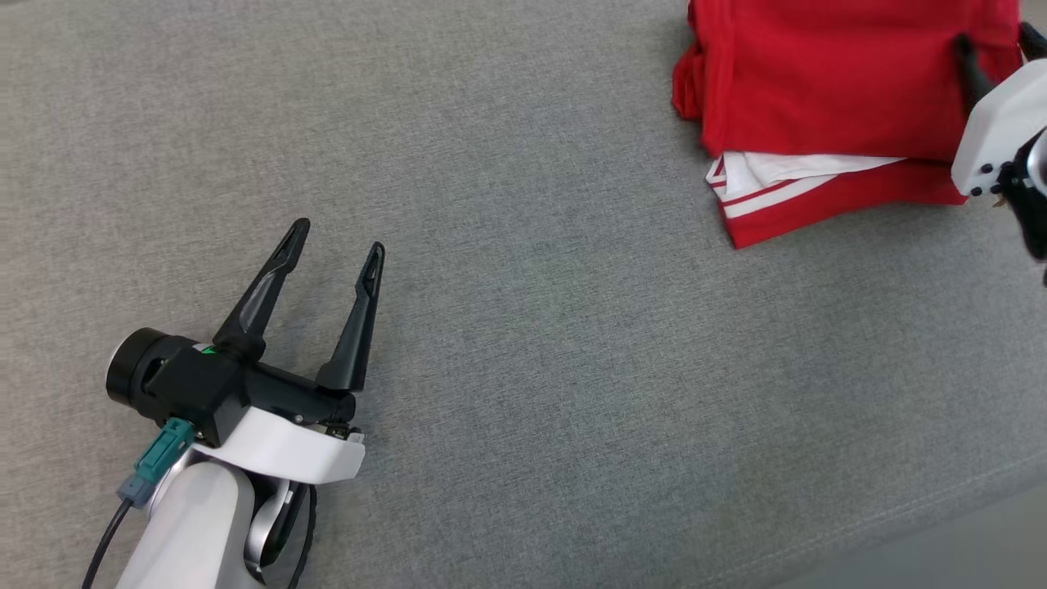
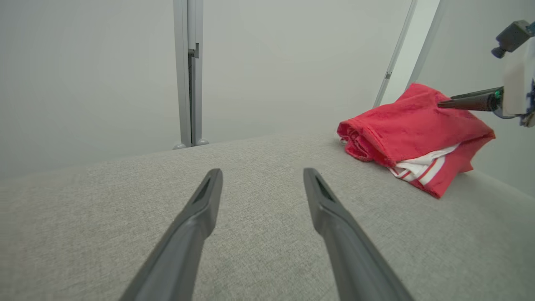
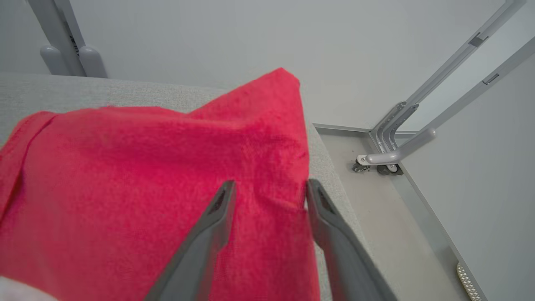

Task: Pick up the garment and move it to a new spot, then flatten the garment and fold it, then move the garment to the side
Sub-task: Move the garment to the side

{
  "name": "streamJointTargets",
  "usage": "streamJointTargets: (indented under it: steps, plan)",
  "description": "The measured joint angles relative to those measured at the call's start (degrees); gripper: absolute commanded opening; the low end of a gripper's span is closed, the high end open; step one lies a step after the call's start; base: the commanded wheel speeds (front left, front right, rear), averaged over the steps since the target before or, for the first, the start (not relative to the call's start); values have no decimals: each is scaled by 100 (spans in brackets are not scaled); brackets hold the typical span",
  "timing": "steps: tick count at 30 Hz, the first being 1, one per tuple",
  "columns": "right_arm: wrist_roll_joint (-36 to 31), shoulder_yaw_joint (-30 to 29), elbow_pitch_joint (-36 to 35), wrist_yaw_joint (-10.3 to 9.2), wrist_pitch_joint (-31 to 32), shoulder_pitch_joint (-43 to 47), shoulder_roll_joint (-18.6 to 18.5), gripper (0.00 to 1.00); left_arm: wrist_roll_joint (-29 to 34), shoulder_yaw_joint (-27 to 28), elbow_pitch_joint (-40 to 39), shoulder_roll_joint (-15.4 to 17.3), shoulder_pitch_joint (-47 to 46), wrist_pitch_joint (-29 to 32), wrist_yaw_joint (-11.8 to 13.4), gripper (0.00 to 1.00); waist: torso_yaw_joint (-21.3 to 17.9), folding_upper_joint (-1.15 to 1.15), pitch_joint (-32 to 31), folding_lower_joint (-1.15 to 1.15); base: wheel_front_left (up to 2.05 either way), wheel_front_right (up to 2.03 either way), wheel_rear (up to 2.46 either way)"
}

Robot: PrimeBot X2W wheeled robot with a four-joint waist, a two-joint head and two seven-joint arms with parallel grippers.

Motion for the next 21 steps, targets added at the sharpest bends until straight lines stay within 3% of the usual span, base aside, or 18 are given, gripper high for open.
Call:
streamJointTargets:
  steps: [6,15,21]
  plan:
    - [-605,-374,590,0,-577,-60,176,100,-59,76,71,-70,10,0,5,100,107,0,-247,0,0,0,0]
    - [-1257,-988,626,0,-1139,150,245,100,-118,398,129,-271,469,-1,94,100,198,0,-1056,0,0,0,0]
    - [-1369,-1372,-349,0,-1176,784,433,100,-118,697,120,-355,887,-1,185,100,317,0,-1743,0,0,0,0]
